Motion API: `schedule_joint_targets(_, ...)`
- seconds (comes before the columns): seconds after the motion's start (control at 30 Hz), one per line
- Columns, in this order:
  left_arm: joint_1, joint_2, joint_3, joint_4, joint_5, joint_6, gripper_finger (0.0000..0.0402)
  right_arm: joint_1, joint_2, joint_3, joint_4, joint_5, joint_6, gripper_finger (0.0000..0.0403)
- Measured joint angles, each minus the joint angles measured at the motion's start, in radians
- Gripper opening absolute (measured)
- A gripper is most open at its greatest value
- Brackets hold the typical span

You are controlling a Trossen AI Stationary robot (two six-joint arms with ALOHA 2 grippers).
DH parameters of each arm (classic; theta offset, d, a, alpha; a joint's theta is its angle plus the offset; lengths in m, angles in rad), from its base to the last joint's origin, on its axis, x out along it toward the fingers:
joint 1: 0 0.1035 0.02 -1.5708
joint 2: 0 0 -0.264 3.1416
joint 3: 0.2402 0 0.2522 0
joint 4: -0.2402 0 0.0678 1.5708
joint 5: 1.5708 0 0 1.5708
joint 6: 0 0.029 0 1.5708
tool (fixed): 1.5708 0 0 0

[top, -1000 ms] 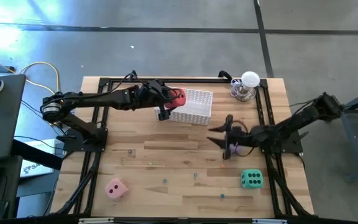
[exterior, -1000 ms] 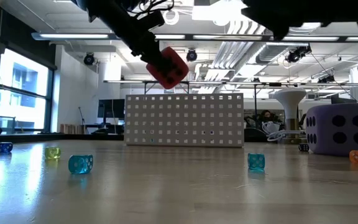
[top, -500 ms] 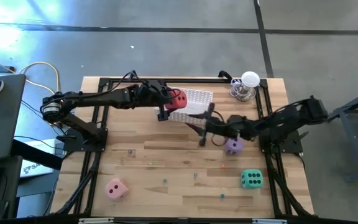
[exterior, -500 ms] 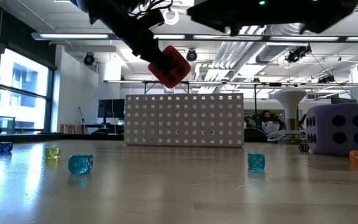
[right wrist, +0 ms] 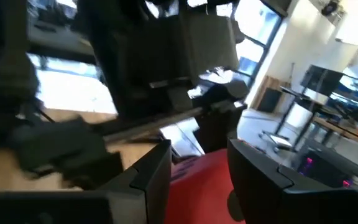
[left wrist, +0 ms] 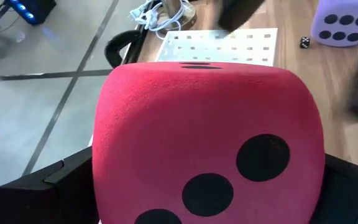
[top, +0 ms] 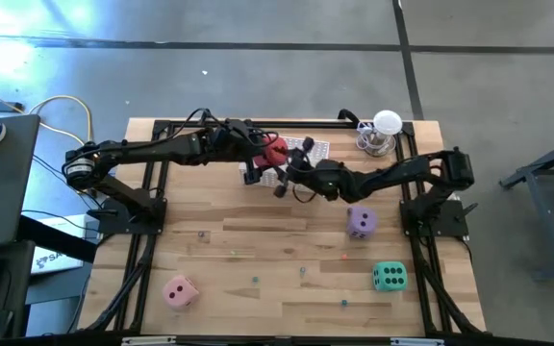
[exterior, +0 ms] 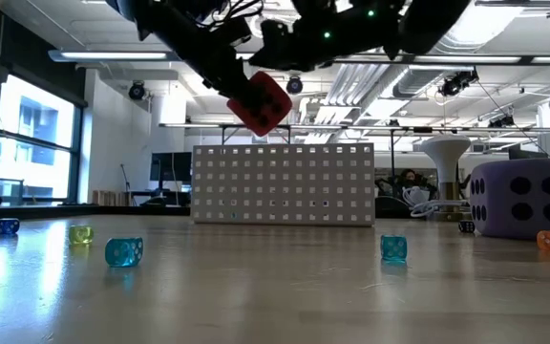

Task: Pick & Place Dice
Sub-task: Put the big red die into the white bin

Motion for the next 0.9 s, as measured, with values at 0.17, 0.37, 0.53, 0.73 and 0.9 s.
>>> schedule_joint_targets(0.17,0.001,0.001,0.0,-0.016,0.0,0.011,0.04,-0.024,0.011,0.021,-0.106,0.004,0.061,0.0148)
schedule_joint_targets(0.37,0.001,0.001,-0.001,-0.036,-0.021,0.004,0.04,-0.04,0.01,0.021,-0.165,0.006,0.137,0.0148)
schedule_joint_targets(0.53,0.001,0.001,-0.001,-0.039,-0.023,-0.004,0.04,-0.046,0.009,0.021,-0.205,0.007,0.146,0.0148)
schedule_joint_targets(0.73,0.001,0.002,-0.002,-0.045,-0.022,-0.011,0.04,-0.048,0.009,0.021,-0.279,0.016,0.188,0.0148)
schedule_joint_targets(0.9,0.001,0.002,-0.002,-0.03,-0.019,-0.015,0.04,-0.048,0.01,0.018,-0.323,0.051,0.2,0.0148)
